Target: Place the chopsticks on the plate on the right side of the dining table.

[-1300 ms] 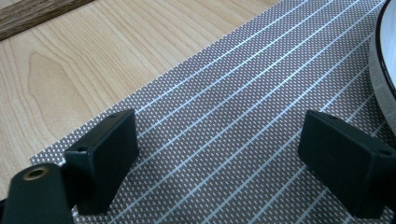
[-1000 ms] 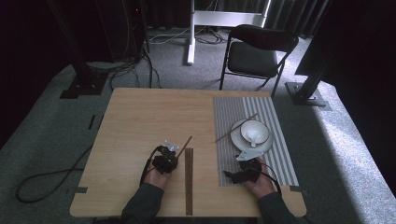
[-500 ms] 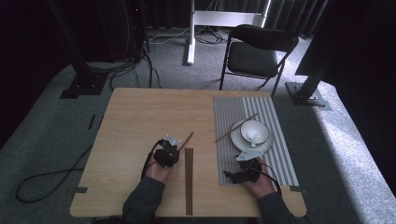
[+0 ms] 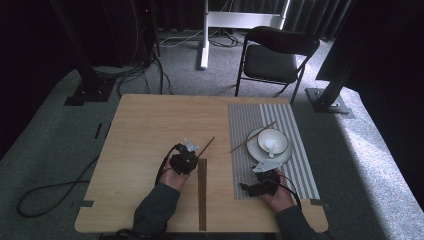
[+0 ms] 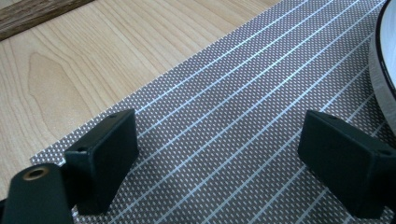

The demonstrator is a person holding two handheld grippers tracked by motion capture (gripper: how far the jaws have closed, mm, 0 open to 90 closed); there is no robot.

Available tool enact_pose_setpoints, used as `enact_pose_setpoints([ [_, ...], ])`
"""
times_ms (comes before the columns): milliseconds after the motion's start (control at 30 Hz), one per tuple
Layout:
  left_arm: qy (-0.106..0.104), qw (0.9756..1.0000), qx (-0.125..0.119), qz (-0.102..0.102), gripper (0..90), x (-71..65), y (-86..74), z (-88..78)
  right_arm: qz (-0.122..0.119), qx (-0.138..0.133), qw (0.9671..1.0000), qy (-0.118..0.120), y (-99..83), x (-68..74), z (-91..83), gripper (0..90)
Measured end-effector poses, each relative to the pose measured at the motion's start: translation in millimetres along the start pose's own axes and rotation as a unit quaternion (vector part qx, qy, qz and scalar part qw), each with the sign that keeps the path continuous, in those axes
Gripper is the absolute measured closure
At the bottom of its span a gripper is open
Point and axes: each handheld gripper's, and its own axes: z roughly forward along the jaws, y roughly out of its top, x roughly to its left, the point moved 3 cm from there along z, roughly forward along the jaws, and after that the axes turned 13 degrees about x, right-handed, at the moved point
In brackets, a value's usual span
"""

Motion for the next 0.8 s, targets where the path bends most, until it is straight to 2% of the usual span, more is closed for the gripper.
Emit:
enact_pose_setpoints([
  [67, 0.000, 1.0000, -0.003, 0.005, 84.7, -1.2, 2.6, -1.0, 0.000, 0.000, 1.0000, 0.000, 0.0, 0.0, 0.0, 11.1],
  [200, -0.020, 0.9997, -0.007, 0.016, 84.7, -2.8, 7.5, -1.4, -0.001, 0.000, 1.0000, -0.001, 0.0, -0.2, 0.0, 11.1],
  [367, -0.030, 0.9989, -0.018, 0.030, 84.7, -4.4, 14.9, -1.8, -0.001, 0.000, 1.0000, -0.001, 0.0, -0.2, 0.0, 11.1],
  [800, -0.036, 0.9972, -0.036, 0.055, 84.7, -11.7, 33.8, -4.8, 0.000, 0.000, 1.0000, 0.000, 0.0, 0.0, 0.0, 11.1],
])
